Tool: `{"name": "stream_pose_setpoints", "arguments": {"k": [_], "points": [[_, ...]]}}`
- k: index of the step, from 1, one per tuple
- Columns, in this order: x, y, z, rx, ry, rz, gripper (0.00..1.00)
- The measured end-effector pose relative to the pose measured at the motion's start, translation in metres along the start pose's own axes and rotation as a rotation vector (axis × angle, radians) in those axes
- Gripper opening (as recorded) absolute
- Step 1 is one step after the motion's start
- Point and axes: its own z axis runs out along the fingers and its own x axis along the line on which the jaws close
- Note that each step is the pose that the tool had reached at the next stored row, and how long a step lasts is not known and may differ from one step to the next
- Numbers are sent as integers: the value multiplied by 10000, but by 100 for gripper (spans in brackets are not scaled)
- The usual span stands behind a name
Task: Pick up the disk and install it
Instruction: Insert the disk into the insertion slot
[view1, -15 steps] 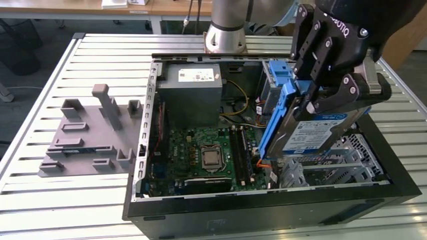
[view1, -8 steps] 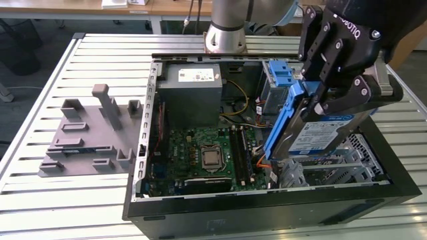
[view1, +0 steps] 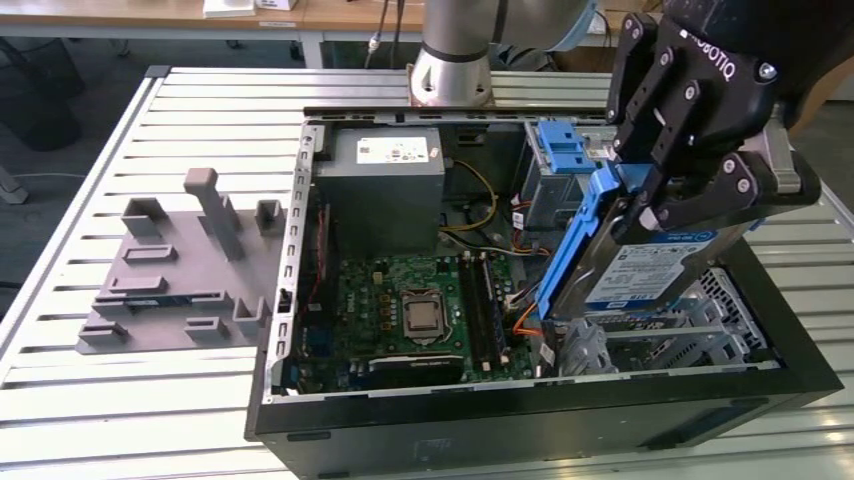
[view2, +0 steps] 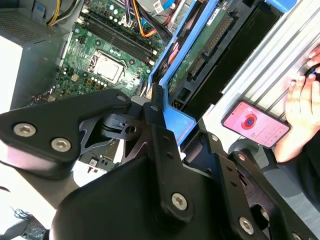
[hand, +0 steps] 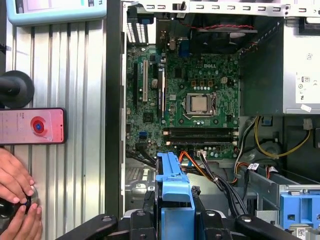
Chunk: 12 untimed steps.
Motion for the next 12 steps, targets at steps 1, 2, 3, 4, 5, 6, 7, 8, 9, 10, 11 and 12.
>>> {"name": "stream_pose_setpoints", "arguments": {"k": [1, 2, 3, 4, 5, 6, 7, 8, 9, 10, 11, 12], "points": [[0, 0, 0, 0, 0, 0, 36], [0, 0, 0, 0, 0, 0, 36], [0, 0, 0, 0, -1, 0, 36], [0, -1, 0, 0, 0, 0, 36], [0, -1, 0, 0, 0, 0, 36], [0, -1, 0, 0, 0, 1, 36], [0, -5, 1, 0, 0, -1, 36], [0, -13, 2, 0, -1, -1, 36], [0, -24, 3, 0, -1, 0, 36], [1, -38, 4, 0, -1, 1, 36], [1, -51, 6, 0, -1, 0, 36], [4, -58, 11, 0, -2, 0, 36]]}}
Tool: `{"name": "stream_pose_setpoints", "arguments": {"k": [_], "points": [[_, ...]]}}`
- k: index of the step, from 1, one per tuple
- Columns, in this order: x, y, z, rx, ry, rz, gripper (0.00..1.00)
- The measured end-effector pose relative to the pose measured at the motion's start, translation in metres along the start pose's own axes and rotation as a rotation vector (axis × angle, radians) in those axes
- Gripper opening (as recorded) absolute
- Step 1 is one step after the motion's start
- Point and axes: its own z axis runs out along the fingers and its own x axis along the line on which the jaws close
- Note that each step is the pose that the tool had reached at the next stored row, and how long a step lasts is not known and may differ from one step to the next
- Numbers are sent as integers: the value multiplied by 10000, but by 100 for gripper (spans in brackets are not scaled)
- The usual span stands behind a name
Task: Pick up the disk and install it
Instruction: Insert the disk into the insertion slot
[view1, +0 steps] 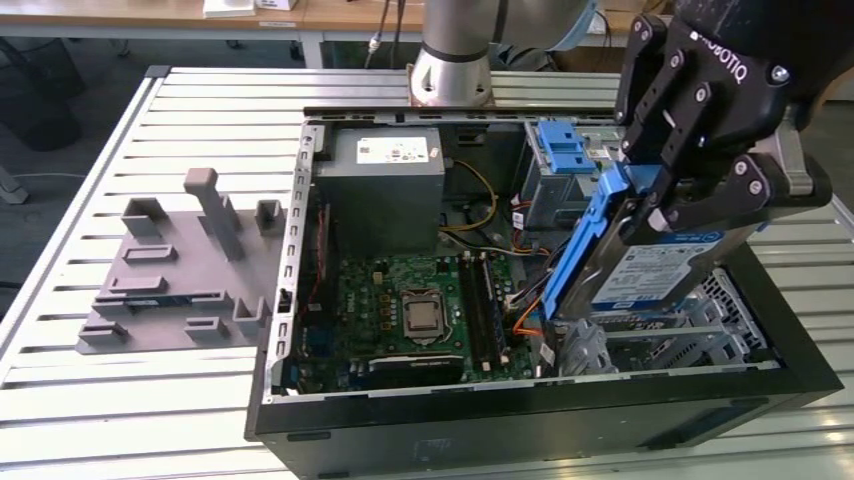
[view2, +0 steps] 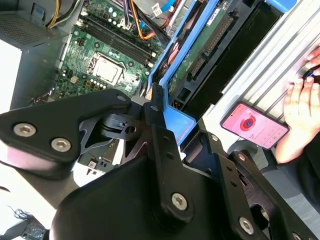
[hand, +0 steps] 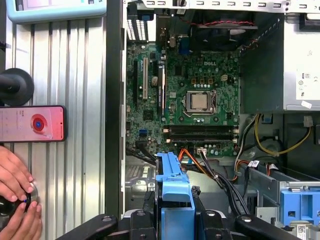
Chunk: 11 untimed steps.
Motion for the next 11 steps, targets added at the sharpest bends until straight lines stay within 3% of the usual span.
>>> {"name": "stream_pose_setpoints", "arguments": {"k": [3, 7, 11], "points": [[5, -25, 9, 0, 3, 1, 36], [6, -126, 11, -8, 2, 1, 36], [6, -187, 14, -9, 2, 0, 36]]}}
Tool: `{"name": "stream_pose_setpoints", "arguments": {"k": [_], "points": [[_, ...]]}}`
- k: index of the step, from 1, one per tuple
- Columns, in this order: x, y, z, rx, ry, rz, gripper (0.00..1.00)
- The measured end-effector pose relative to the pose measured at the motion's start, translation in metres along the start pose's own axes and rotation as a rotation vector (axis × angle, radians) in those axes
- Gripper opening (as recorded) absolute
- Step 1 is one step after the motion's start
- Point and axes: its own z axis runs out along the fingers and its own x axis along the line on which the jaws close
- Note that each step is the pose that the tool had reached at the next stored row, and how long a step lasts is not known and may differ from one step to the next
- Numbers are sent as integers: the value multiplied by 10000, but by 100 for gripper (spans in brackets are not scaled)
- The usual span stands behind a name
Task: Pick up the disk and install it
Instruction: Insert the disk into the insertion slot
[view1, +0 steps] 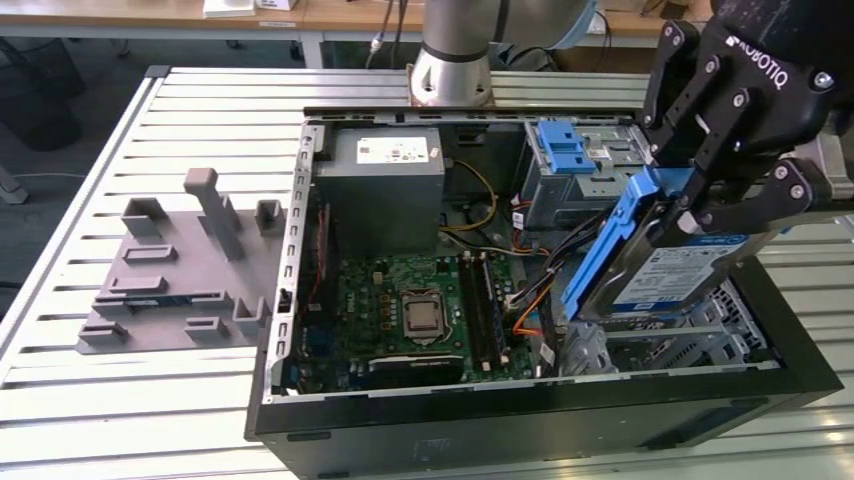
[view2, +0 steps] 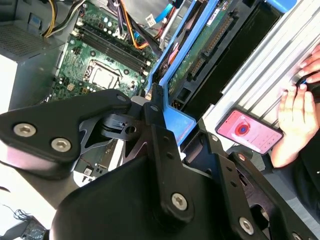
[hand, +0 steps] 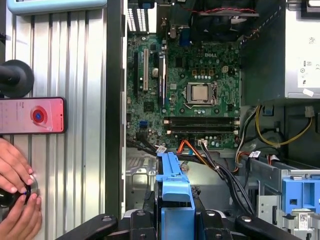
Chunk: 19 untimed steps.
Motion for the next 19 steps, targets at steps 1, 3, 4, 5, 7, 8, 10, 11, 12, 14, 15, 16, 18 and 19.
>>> {"name": "stream_pose_setpoints", "arguments": {"k": [1, 3, 4, 5, 7, 8, 10, 11, 12, 14, 15, 16, 18, 19], "points": [[0, -5, 0, 0, 0, 0, 36], [0, -5, 0, 0, 0, 2, 36], [0, -6, 0, 0, 0, 2, 36], [0, -6, 0, 0, 0, 1, 36], [0, -17, 1, 0, 0, -1, 36], [1, -30, 3, 0, -1, -1, 36], [0, -64, 5, 0, -1, 0, 36], [1, -82, 7, 0, -1, 0, 36], [1, -100, 9, 0, 1, 0, 36], [1, -127, 17, 0, 0, 0, 36], [1, -138, 21, 0, -1, 1, 36], [1, -150, 25, 0, 0, 1, 36], [1, -167, 29, 0, 2, 0, 36], [1, -174, 30, 0, 0, 1, 36]]}}
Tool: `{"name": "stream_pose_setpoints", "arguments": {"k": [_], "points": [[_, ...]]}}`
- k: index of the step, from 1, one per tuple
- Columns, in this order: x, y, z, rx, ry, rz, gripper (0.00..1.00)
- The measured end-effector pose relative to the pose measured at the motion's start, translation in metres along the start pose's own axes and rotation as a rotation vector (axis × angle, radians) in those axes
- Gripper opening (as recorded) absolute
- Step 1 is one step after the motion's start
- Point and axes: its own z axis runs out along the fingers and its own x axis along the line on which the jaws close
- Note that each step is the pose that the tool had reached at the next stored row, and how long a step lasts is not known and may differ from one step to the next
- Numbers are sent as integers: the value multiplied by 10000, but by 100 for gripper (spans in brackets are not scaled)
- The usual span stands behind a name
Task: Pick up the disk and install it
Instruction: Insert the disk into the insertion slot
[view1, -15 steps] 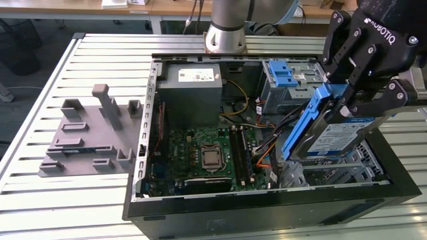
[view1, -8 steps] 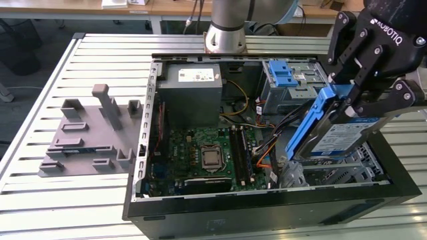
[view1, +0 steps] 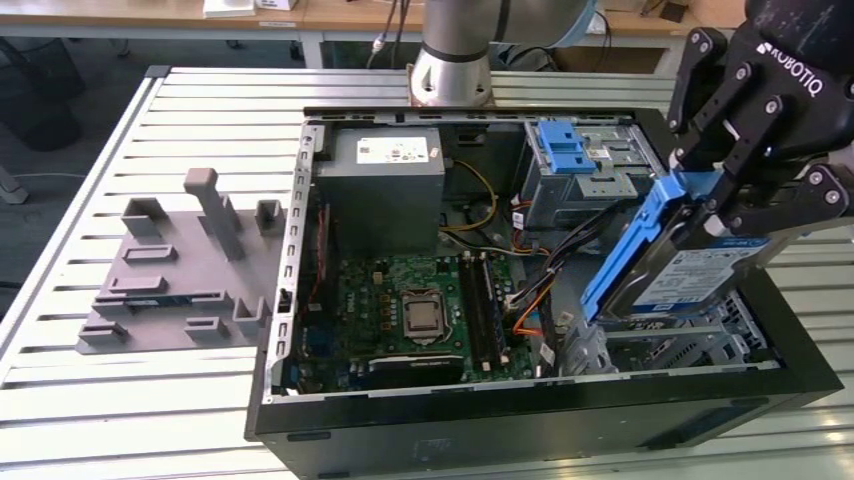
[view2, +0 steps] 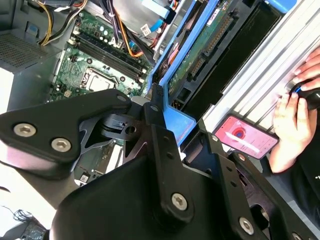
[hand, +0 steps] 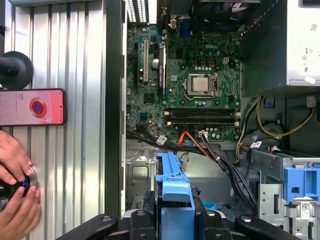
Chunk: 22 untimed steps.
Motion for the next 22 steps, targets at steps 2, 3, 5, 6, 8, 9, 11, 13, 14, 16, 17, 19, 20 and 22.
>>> {"name": "stream_pose_setpoints", "arguments": {"k": [2, 3, 5, 6, 8, 9, 11, 13, 14, 16, 17, 19, 20, 22], "points": [[0, -17, 7, 0, -3, 0, 36], [0, -24, 9, 0, -3, -1, 36], [0, -37, 12, 0, -1, 0, 36], [0, -45, 14, 0, -1, 0, 36], [1, -64, 20, 1, -3, 0, 36], [1, -76, 23, 0, -3, -1, 36], [1, -97, 29, 1, -14, -1, 36], [1, -115, 34, 1, -27, -1, 36], [1, -121, 37, 1, -37, -1, 36], [2, -125, 47, 0, -76, -1, 36], [2, -125, 50, 1, -134, 0, 36], [2, -127, 54, 1, -225, -3, 36], [1, -131, 57, 1, -233, -4, 36], [1, -134, 60, 0, -229, -3, 36]]}}
